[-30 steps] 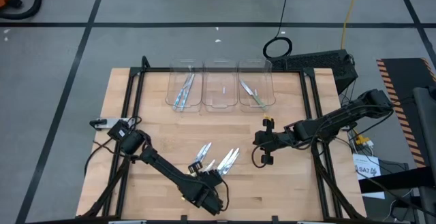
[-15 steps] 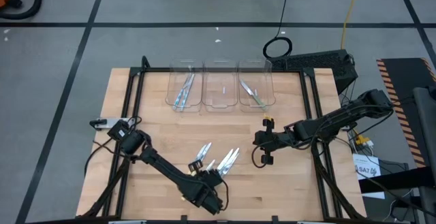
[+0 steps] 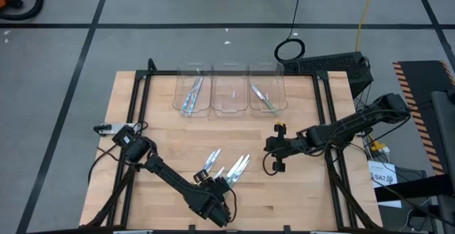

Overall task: Sort silverware by color (type)
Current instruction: Put the green knife into the right transparent bin

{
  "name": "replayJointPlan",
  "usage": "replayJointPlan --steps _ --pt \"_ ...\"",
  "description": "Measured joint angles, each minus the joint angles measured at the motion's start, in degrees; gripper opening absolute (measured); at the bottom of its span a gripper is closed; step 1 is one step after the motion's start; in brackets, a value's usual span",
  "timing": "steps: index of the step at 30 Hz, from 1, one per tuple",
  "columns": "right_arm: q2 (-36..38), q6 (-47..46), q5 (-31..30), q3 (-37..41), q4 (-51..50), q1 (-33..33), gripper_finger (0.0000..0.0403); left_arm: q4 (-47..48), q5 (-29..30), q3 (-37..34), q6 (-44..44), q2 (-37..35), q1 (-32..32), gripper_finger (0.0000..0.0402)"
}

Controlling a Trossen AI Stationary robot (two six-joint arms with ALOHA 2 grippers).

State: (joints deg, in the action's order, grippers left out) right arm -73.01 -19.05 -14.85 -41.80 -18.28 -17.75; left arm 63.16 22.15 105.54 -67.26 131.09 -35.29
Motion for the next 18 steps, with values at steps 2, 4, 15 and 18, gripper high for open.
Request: replayJointPlan --steps 2,4,15,18 --pt "0.0 0.0 0.0 0.0 0.0 0.0 0.0009 0.0 0.0 0.0 -0.2 0.0 0.1 0.0188" --pt "0.0 -0.1 0.0 0.0 0.0 0.0 0.0009 0.0 0.0 0.0 -0.4 0.0 0.3 0.0188" --pt "0.0 0.0 0.0 0.0 -0.1 0.0 0.0009 0.0 -0.7 0.1 0.8 2.7 1.2 0.0161" --pt "0.0 0.0 0.0 0.0 -0.1 0.0 0.0009 -0.5 -0.7 0.2 1.1 3.2 1.1 0.0142"
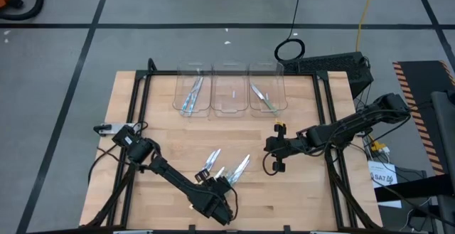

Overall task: Sort silverware by color (type)
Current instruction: Put the green knife into the right transparent bin

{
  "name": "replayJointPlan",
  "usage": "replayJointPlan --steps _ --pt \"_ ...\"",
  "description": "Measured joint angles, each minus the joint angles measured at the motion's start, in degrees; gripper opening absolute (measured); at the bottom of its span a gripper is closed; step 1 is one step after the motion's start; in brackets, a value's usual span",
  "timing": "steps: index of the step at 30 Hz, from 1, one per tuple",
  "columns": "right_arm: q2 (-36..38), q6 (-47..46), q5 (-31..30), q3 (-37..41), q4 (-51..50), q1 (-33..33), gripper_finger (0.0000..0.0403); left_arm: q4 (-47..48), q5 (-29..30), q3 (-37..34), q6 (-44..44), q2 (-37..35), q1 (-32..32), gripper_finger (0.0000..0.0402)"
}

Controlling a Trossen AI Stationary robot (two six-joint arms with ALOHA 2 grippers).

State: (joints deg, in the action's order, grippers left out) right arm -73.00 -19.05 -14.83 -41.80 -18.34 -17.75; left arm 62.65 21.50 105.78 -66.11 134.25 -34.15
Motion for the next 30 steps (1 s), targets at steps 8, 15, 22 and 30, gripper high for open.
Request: replayJointPlan --steps 8,15,22,30 --pt "0.0 0.0 0.0 0.0 0.0 0.0 0.0009 -1.9 -0.2 -0.1 5.3 0.1 0.2 0.0079" --pt "0.0 0.0 0.0 0.0 0.0 0.0 0.0009 -2.8 3.2 -0.1 6.2 0.2 1.3 0.0024" --pt "0.0 0.0 0.0 0.0 0.0 0.0 0.0009 -3.2 3.0 -0.2 7.6 0.3 2.5 0.0004" --pt "-2.3 0.2 0.0 0.0 0.4 0.0 0.0009 -3.4 2.5 -0.2 11.8 0.3 3.6 0.0002"
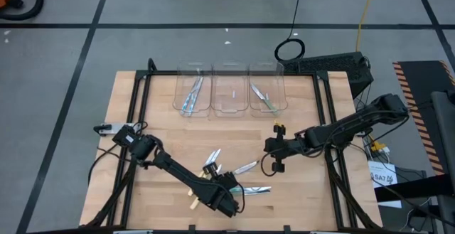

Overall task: Sort silverware by color (type)
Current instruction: Put the green knife into the right transparent bin

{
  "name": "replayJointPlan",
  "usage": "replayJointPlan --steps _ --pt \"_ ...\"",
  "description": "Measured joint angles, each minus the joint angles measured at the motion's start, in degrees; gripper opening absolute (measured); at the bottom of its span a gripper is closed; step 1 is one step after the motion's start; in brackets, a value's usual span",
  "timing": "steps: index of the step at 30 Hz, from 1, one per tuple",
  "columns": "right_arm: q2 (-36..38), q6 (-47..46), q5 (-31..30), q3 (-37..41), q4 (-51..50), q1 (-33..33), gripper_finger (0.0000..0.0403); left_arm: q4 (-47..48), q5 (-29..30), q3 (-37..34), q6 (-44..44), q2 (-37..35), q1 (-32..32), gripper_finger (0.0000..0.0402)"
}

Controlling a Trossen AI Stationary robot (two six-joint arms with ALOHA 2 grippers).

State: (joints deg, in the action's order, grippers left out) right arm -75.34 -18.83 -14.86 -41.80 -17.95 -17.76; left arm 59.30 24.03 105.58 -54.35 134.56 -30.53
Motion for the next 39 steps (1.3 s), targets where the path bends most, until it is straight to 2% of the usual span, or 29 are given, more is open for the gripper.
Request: replayJointPlan --steps 5,10,12,21,25,31,33,35,39 --pt "-5.0 -0.1 0.5 0.0 2.7 0.0 0.0009 -1.6 0.0 -0.1 2.3 0.0 0.6 0.0002" --pt "-10.9 3.1 6.0 0.0 7.6 0.0 0.001 -4.0 -0.7 -0.2 3.7 0.2 1.0 0.0001" --pt "-12.7 3.6 6.0 0.0 8.9 0.0 0.0012 -4.0 -0.9 -0.2 3.7 0.2 1.0 0.0001" --pt "-14.4 3.4 6.0 0.0 10.5 0.5 0.0014 -4.1 -0.9 -0.2 4.5 0.2 1.0 0.0001" --pt "-14.4 1.9 6.0 0.0 12.2 0.2 0.0037 -4.1 -0.8 -0.1 4.6 0.2 1.0 0.0001" --pt "-16.0 1.6 6.1 0.0 19.5 0.0 0.0094 -4.1 -0.6 -0.1 6.0 -0.1 1.0 0.0001" --pt "-17.5 1.9 7.6 0.0 20.4 0.0 0.0107 -4.1 -0.6 -0.2 6.0 -0.4 1.0 0.0001" --pt "-19.2 2.3 9.8 0.0 20.3 0.0 0.0114 -4.1 -0.6 -0.2 5.8 -0.7 1.0 0.0001" --pt "-21.8 2.4 10.2 -0.2 20.9 0.0 0.0116 -4.2 -0.6 -0.2 6.0 -0.8 0.9 0.0001"
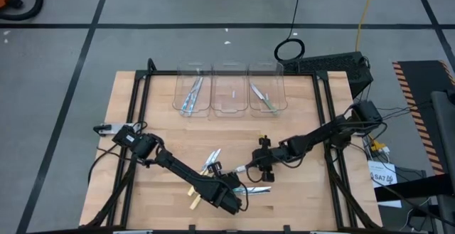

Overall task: Sort silverware by color (type)
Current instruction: Put the green knife into the right transparent bin

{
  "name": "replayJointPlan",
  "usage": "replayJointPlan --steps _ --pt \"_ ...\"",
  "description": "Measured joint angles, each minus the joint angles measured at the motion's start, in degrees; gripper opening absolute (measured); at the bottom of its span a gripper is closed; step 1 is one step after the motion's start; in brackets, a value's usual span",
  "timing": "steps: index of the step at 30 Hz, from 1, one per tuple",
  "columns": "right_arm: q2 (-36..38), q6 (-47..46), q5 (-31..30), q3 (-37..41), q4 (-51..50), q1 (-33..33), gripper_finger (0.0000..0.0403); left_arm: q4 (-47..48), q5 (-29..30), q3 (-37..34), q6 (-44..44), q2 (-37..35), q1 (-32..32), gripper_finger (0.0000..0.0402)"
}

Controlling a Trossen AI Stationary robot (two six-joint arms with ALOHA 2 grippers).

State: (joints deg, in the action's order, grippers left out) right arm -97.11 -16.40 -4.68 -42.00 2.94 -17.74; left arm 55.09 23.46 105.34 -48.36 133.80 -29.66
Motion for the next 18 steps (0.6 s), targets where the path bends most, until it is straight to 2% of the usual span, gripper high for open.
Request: replayJointPlan --steps 5,14,18 --pt "-0.7 1.0 0.1 0.0 -0.4 0.1 0.011 0.0 0.2 0.0 0.0 0.0 -0.1 0.0001" --pt "-0.4 2.2 1.5 0.0 -0.6 0.2 0.0041 0.7 1.1 0.2 -0.1 -0.7 0.0 0.0014" --pt "-0.5 2.1 2.0 0.0 -0.6 0.3 0.0027 5.1 1.8 3.5 -1.1 -1.0 -0.1 0.0016"
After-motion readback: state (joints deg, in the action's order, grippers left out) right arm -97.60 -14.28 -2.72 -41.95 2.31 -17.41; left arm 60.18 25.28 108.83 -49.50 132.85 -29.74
